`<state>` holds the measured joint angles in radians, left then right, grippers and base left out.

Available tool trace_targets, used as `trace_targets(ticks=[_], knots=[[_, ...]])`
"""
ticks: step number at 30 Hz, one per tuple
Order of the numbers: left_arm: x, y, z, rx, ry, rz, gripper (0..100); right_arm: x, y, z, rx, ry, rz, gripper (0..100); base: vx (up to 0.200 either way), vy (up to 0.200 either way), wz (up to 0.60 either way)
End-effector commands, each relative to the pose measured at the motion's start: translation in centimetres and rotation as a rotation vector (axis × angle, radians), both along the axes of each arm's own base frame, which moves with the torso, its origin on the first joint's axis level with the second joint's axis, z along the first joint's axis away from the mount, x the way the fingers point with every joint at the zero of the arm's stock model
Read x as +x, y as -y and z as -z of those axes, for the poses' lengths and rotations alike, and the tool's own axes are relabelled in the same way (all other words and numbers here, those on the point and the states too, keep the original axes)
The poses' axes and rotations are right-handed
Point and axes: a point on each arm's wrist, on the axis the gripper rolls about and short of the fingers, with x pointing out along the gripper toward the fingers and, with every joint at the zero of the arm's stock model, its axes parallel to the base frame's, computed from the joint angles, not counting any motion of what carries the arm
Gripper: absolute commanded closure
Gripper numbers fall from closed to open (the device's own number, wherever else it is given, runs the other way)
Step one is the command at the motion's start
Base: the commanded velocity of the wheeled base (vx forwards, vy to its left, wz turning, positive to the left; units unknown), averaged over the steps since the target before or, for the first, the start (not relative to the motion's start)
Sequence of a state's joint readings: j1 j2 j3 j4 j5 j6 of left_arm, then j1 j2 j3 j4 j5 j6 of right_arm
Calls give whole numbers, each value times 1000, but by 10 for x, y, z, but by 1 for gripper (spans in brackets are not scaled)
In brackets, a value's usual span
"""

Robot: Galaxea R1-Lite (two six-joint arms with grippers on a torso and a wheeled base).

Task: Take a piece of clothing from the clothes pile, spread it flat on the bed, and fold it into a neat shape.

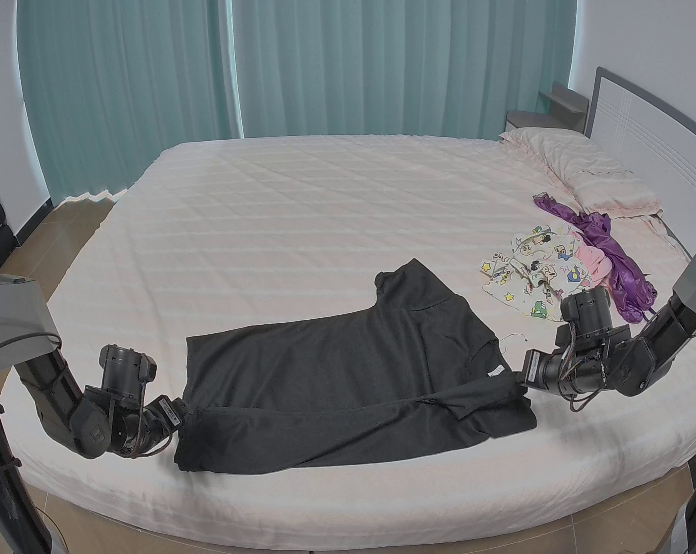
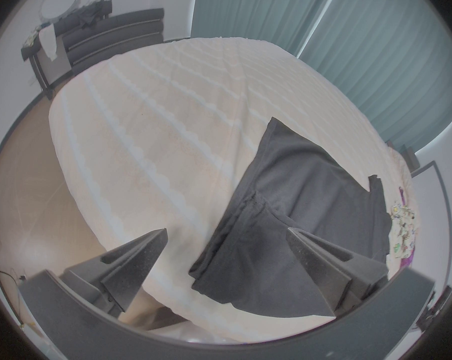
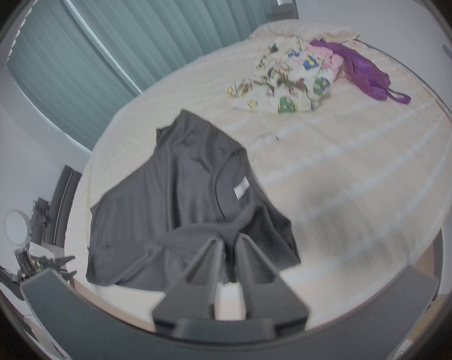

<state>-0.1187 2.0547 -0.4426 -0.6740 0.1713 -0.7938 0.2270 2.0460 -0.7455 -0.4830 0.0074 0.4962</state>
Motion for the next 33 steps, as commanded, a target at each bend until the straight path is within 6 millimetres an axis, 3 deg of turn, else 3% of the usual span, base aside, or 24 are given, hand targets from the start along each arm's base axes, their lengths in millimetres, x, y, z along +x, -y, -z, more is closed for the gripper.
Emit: trace_targets(ticks=[1, 11, 18, 33], knots=[[-12, -1, -2, -60, 16, -13, 0, -26, 4, -10, -14, -53, -29, 0, 0, 0, 0], [-18, -5, 2, -130, 5, -10, 0, -36, 13, 2, -15, -127, 3, 0, 0, 0, 0], [-19, -12, 2, -155, 9, -56, 0, -46, 15, 23, 35, -168, 37, 0, 0, 0, 0], [-18, -15, -2, -202, 78, -65, 0, -52, 14, 22, 38, -117, 26, 0, 0, 0, 0]])
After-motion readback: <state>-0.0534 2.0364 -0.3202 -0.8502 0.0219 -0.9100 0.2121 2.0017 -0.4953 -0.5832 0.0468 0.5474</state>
